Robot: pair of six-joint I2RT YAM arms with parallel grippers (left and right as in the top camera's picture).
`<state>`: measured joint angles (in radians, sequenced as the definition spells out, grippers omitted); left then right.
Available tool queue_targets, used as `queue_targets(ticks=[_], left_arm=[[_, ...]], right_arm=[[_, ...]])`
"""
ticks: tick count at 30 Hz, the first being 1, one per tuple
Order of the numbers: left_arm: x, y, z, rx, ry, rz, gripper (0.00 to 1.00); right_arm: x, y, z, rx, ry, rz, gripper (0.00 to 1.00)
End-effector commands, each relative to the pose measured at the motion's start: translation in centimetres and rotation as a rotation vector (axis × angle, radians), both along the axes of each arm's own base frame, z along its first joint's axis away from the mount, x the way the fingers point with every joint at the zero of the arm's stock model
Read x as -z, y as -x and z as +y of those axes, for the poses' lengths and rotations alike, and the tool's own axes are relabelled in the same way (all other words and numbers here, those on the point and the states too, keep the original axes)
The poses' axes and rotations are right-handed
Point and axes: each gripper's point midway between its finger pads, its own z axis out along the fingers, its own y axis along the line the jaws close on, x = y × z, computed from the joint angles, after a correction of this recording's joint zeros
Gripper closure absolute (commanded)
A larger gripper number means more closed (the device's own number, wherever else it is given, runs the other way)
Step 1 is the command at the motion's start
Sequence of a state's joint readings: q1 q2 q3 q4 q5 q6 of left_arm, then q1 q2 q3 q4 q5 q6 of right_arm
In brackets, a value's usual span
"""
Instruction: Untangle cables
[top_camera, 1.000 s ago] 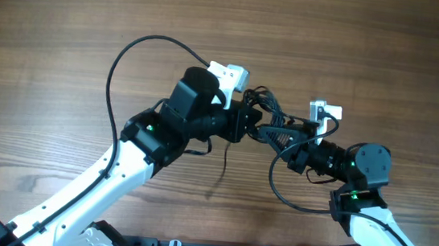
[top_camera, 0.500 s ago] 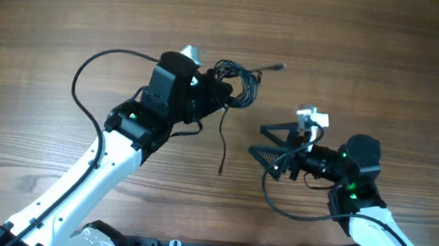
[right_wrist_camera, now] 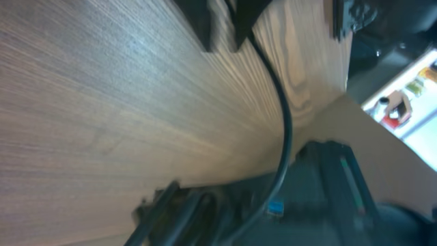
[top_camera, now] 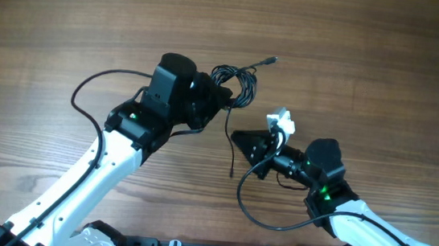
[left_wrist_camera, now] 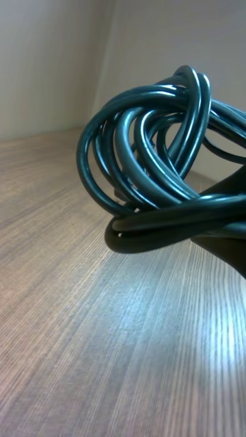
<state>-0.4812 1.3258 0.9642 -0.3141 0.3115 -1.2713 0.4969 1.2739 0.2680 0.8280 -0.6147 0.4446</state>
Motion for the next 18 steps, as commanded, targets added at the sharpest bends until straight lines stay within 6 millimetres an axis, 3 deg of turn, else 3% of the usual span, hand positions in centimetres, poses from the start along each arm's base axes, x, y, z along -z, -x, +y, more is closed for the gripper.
queue_targets(ticks=[1, 3, 5, 6, 9, 11, 13, 15, 18], left_arm=[[-0.1, -0.5, 0.4, 0.103, -0.119, -0.136, 0.96], [-0.1, -0.5, 0.4, 0.103, -0.118, -0.135, 0.96], [-0.1, -0.4, 0.4, 0.096, -0.107, -0.124, 0.96], [-0.1, -0.4, 0.4, 0.082, -0.096, -0.107, 0.96], [-0.1, -0.2, 0.2, 0.032, -0.035, -0.037, 0.96], [-0.1, 0.0, 0.0, 0.03, -0.021, -0.022, 0.96], [-0.1, 0.5, -0.7, 0.054, -0.02, -0.024, 0.96], [-0.1, 0.9, -1.2, 0.068, -0.021, -0.023, 0.96], [0.0, 1.0, -1.2, 0.069, -0.023, -0.019, 0.96]], right_arm=[[-1.0, 0.0, 0.3, -0.004, -0.072, 0.061, 0.96], [-1.9, 1.3, 1.0, -0.093, -0.095, 0.037, 0.96], [-1.1, 1.4, 0.9, -0.096, -0.048, 0.0, 0.31], [-0.5, 0.9, 0.7, -0.075, -0.01, -0.033, 0.15], [0.5, -0.5, 0.1, 0.023, 0.057, -0.076, 0.05], [0.1, 0.2, 1.0, -0.01, 0.053, -0.102, 0.06], [0.0, 0.8, 2.1, -0.024, 0.049, -0.118, 0.18], [-0.3, 1.0, 2.4, -0.032, 0.039, -0.131, 0.41], [-0.5, 1.7, 2.8, -0.073, 0.028, -0.131, 0.9]])
